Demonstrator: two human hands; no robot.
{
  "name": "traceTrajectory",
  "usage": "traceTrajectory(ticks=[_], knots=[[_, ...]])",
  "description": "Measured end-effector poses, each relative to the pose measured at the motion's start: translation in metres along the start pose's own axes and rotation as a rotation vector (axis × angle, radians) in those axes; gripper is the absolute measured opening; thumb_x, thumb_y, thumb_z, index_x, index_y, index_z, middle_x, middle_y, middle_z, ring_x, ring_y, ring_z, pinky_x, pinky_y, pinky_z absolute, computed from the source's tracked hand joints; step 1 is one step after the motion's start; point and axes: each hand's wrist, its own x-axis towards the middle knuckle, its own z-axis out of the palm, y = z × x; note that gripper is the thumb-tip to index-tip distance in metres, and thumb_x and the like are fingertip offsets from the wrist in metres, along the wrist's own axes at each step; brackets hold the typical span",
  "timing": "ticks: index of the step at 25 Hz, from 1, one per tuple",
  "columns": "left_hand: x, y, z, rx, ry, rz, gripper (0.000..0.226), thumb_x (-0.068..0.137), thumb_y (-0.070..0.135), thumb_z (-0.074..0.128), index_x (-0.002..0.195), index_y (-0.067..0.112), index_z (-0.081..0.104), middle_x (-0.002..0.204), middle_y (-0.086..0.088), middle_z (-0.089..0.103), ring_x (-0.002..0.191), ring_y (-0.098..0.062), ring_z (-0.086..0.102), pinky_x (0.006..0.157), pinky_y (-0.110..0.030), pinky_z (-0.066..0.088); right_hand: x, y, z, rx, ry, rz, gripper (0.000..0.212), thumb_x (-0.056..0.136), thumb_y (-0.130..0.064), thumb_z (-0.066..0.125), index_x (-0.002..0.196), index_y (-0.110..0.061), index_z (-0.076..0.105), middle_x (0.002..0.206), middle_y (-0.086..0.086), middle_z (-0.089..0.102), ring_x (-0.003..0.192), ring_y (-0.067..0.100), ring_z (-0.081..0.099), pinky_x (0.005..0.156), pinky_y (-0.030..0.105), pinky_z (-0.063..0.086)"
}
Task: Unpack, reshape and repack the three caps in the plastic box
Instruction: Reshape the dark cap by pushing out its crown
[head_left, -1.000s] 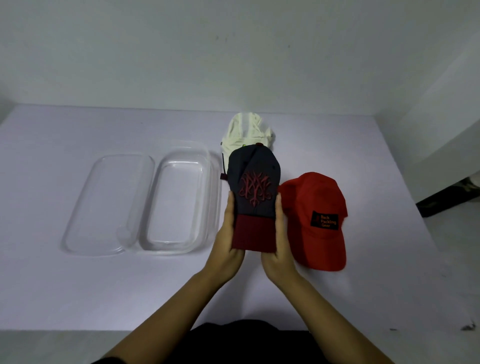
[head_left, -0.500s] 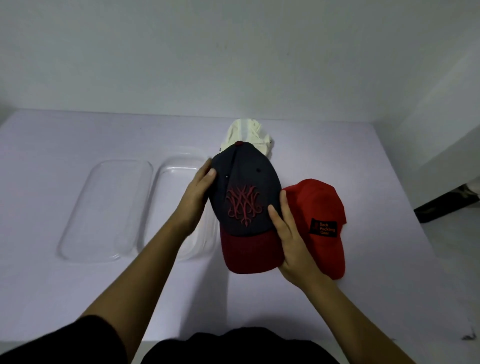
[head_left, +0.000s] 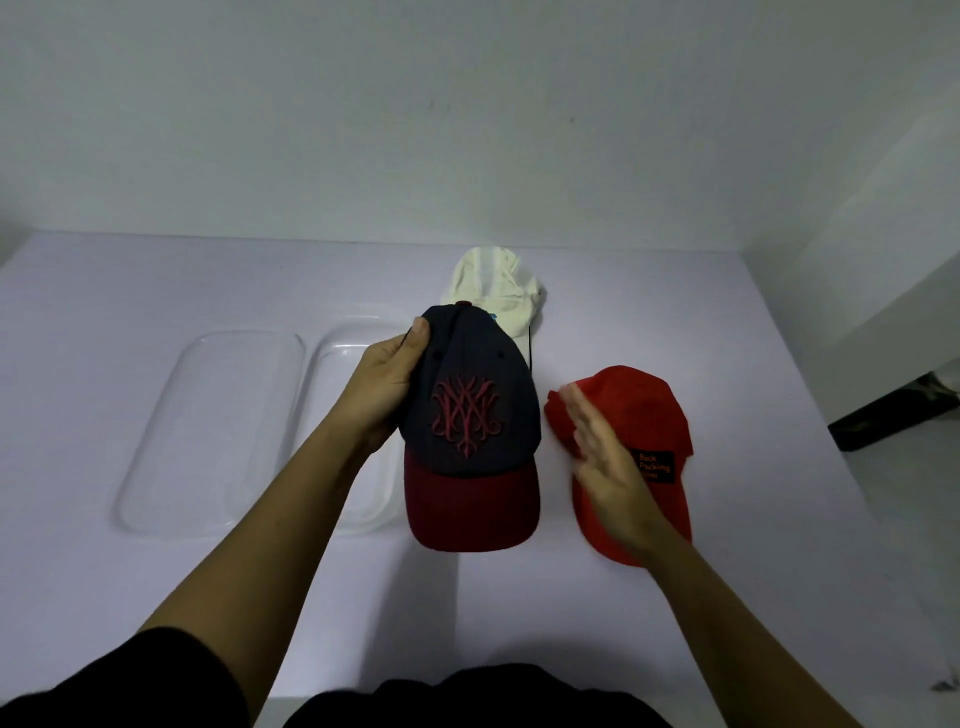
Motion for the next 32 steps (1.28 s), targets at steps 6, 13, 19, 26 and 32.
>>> traceTrajectory(ticks=[6, 13, 19, 26, 32], knots=[[-0.004, 0.000, 0.036, -0.005, -0.130, 0.002, 0.047, 0.089, 0.046, 0.048, 0.112, 0.010, 0.067, 0.110, -0.012, 0.071, 0.103, -0.023, 0.068, 0.088, -0.030, 0.054, 0.052, -0.022, -0.009, 0.380, -0.140, 0.182, 0.080, 0.059, -0.061, 0.076, 0.122, -0.015, 0.058, 0.120, 0.001, 0.067, 0.113, 0.016, 0.062, 0.093, 0.028, 0.051], [0.009, -0.004, 0.025, 0.336, -0.214, -0.081, 0.044, 0.095, 0.049, 0.041, 0.118, 0.018, 0.062, 0.116, 0.000, 0.068, 0.108, -0.015, 0.064, 0.097, -0.029, 0.048, 0.067, 0.004, -0.015, 0.594, -0.151, 0.296, 0.059, 0.064, -0.038, 0.080, 0.112, -0.009, 0.063, 0.107, 0.006, 0.071, 0.099, 0.019, 0.067, 0.087, 0.030, 0.056], [0.034, -0.071, 0.021, 0.605, -0.108, -0.139, 0.040, 0.096, 0.046, 0.041, 0.114, 0.017, 0.062, 0.113, -0.003, 0.065, 0.106, -0.021, 0.060, 0.092, -0.036, 0.050, 0.072, 0.052, 0.004, 0.284, 0.034, 0.511, 0.032, 0.096, -0.022, 0.049, 0.125, -0.006, 0.054, 0.121, 0.012, 0.063, 0.109, 0.025, 0.062, 0.092, 0.034, 0.051], [0.045, -0.088, 0.019, 0.813, -0.022, -0.074, 0.038, 0.096, 0.036, 0.045, 0.107, 0.006, 0.065, 0.102, -0.005, 0.066, 0.091, -0.016, 0.059, 0.074, -0.024, 0.044, 0.071, 0.074, -0.006, -0.171, -0.015, 0.528, 0.034, 0.099, -0.029, 0.042, 0.123, -0.010, 0.057, 0.119, 0.005, 0.062, 0.108, 0.017, 0.057, 0.092, 0.029, 0.044], [0.040, -0.082, 0.006, 0.751, -0.088, -0.244, 0.027, 0.095, 0.033, 0.047, 0.108, 0.014, 0.062, 0.096, 0.002, 0.061, 0.079, -0.016, 0.063, 0.069, -0.022, 0.045, 0.076, 0.072, -0.015, -0.224, -0.166, 0.596, 0.024, 0.100, -0.030, 0.038, 0.104, -0.015, 0.057, 0.084, -0.004, 0.056, 0.076, 0.010, 0.054, 0.072, 0.027, 0.047]])
